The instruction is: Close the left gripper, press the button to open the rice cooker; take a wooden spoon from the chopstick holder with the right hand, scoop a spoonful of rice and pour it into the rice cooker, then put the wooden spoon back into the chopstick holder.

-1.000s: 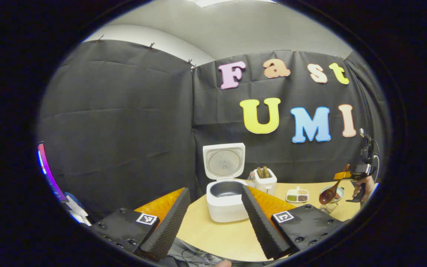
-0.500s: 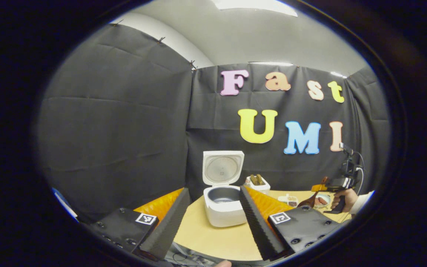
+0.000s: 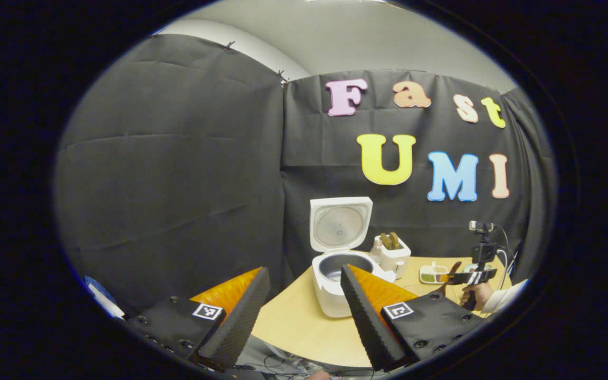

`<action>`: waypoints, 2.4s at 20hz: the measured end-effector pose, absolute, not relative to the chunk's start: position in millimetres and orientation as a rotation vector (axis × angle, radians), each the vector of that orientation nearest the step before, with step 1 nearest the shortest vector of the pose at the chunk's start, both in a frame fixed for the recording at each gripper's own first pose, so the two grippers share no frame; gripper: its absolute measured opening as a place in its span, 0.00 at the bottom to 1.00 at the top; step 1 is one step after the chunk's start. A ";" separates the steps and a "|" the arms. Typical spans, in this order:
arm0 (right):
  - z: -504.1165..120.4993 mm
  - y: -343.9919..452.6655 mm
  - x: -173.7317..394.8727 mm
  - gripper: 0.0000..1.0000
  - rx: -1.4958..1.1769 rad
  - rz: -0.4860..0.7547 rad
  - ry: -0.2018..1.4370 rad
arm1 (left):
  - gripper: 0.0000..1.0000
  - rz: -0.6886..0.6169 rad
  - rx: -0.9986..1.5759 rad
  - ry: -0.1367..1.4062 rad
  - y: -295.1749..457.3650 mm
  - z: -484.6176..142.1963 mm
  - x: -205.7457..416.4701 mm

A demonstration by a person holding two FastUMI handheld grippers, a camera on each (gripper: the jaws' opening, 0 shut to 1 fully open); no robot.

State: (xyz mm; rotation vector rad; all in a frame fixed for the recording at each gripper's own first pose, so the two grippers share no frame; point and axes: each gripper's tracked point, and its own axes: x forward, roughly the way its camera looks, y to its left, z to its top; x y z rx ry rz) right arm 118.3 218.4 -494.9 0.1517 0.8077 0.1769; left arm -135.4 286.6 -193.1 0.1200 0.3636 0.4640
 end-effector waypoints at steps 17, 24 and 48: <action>-516.8 305.1 97.7 0.16 0.533 0.258 1.007 | 0.94 0.583 0.126 0.375 283.7 -194.4 -134.7; -513.3 281.2 97.9 0.16 0.751 0.231 1.023 | 0.95 0.563 0.160 0.367 276.2 -184.7 -126.6; -416.8 245.7 126.8 0.16 1.223 0.275 0.906 | 0.99 0.539 0.193 0.364 283.5 -179.3 -107.9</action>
